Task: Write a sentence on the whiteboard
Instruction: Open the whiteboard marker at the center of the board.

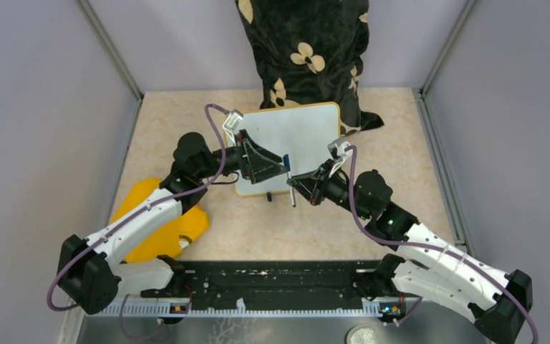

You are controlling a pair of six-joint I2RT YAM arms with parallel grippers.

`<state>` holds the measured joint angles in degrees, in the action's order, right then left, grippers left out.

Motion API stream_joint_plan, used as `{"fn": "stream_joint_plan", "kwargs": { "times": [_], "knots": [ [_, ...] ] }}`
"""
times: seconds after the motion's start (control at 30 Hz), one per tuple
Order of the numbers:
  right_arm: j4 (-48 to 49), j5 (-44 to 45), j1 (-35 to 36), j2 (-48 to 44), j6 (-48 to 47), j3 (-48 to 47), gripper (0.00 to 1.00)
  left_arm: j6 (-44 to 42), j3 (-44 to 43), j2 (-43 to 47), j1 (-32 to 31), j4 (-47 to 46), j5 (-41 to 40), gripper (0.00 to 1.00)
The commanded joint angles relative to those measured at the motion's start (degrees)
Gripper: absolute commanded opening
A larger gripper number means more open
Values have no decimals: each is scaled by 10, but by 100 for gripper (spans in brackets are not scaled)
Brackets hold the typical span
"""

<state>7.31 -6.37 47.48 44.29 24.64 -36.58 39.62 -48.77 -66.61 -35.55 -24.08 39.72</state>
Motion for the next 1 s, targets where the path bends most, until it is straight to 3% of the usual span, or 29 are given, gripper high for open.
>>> {"fn": "stream_joint_plan", "kwargs": {
  "times": [0.0, 0.17, 0.37, 0.57, 0.77, 0.9, 0.97],
  "knots": [
    [42, -24, 6, 7, -2, -37, 0, 15, -25, -18, -2, -37, 38, 81],
    [48, -34, 6, 11, -2, -37, 0, 9, -24, -25, -2, -46, 41, 71],
    [54, -48, 6, 17, 1, -37, 0, 10, -21, -31, -2, -52, 50, 52],
    [52, -58, 6, 18, 3, -38, 0, 11, -18, -29, -2, -58, 45, 43],
    [53, -63, 6, 20, 6, -37, 0, 22, -17, -38, -3, -74, 57, 26],
    [57, -64, 6, 23, 8, -36, 0, 26, -15, -41, -3, -77, 65, 26],
    [58, -63, 5, 24, 8, -37, 0, 26, -14, -41, -3, -78, 71, 32]
  ]
}}
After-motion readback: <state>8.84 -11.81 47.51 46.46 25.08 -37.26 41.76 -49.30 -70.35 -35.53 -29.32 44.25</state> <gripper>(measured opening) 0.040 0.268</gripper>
